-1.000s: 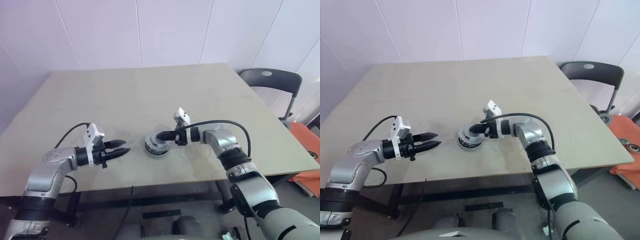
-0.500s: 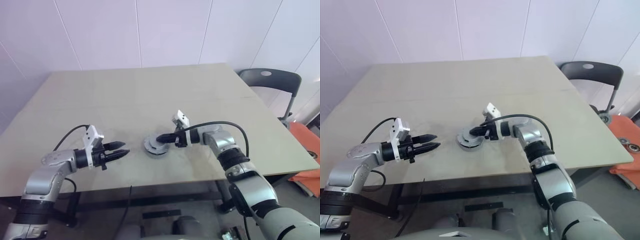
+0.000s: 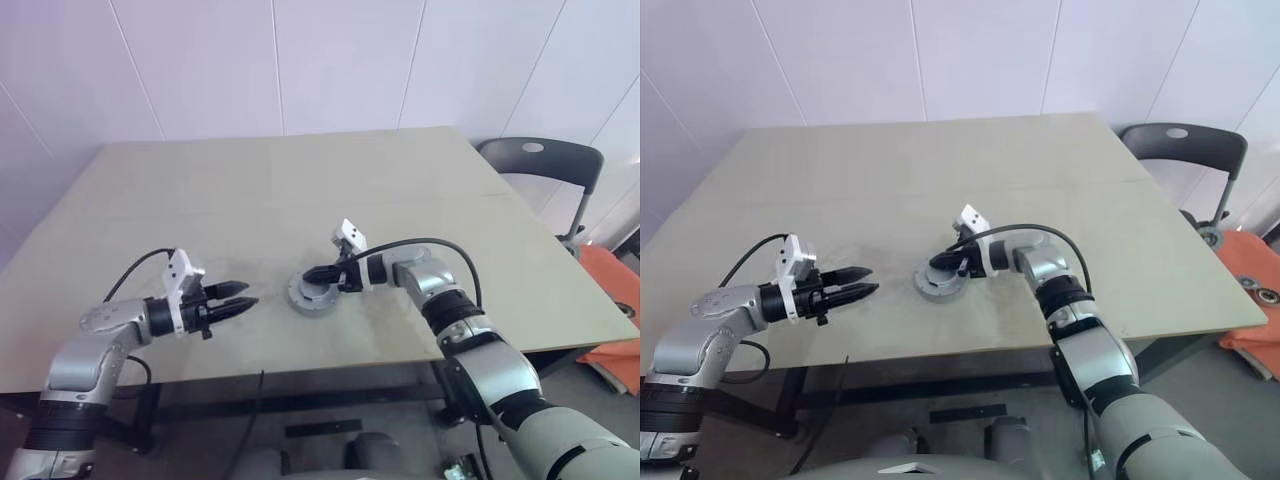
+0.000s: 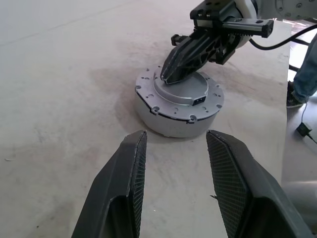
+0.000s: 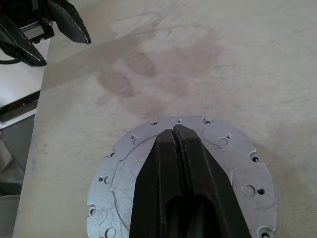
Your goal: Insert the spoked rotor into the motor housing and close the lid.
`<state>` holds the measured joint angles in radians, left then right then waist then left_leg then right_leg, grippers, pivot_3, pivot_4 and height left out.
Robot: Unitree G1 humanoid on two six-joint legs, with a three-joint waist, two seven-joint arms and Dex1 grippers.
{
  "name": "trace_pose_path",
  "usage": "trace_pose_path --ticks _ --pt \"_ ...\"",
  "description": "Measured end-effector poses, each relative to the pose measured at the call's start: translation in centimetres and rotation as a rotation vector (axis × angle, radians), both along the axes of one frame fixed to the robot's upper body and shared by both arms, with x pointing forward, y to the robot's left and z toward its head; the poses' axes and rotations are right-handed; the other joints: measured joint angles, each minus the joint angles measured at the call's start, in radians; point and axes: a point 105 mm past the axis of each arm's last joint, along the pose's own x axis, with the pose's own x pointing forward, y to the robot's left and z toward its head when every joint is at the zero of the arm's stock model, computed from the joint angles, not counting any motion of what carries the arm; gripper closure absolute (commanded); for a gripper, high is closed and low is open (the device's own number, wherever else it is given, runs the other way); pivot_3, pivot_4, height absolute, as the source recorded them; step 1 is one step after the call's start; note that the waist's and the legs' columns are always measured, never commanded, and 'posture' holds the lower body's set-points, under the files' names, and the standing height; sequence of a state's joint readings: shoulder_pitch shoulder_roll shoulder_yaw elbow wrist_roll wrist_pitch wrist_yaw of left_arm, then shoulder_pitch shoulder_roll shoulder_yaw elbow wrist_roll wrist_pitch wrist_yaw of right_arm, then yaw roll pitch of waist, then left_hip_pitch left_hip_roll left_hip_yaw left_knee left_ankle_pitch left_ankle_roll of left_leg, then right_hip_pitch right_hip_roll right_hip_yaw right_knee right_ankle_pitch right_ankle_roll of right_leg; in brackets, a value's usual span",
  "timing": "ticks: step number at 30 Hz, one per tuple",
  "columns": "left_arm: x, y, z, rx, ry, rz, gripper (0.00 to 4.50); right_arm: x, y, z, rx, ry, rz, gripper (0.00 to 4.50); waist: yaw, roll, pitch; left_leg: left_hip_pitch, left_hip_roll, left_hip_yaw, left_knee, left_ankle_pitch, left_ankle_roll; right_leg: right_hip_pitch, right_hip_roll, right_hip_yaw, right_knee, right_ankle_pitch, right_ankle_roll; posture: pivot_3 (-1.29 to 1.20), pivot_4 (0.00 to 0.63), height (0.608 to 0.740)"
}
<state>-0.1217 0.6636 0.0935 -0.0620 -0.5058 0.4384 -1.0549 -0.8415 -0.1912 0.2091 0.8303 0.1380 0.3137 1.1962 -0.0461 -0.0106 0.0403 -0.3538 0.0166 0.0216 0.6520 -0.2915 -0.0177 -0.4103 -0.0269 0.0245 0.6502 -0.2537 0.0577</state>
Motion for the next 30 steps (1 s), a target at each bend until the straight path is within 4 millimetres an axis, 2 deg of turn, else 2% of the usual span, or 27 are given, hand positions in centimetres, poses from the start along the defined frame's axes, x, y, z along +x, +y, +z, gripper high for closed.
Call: trace_pose_path --ticks 16,23,30 --pt "0.1 0.1 -0.1 0.003 0.005 0.015 2.43 0.3 0.4 -0.2 -0.117 -0.197 0.081 4.47 0.0 -0.001 -0.001 0.002 0.0 0.0 0.0 0.0 0.0 0.002 0.0 0.0 0.0 0.0 0.0 0.0 0.0 0.74" --pt "0.1 0.1 -0.1 0.003 0.005 0.017 2.43 0.8 0.3 -0.7 -0.176 -0.304 0.081 4.47 0.0 -0.002 -0.002 0.017 0.0 0.0 -0.001 0.0 0.0 0.017 0.0 0.0 -0.001 -0.003 -0.004 0.0 0.0 0.74" --pt "0.0 0.2 -0.2 0.003 0.009 0.018 2.43 1.0 0.1 -1.1 -0.187 -0.309 0.07 4.47 0.0 -0.006 -0.005 0.019 0.0 0.0 0.0 0.0 0.0 0.019 -0.001 0.001 -0.001 -0.003 -0.004 0.0 0.0 0.74"
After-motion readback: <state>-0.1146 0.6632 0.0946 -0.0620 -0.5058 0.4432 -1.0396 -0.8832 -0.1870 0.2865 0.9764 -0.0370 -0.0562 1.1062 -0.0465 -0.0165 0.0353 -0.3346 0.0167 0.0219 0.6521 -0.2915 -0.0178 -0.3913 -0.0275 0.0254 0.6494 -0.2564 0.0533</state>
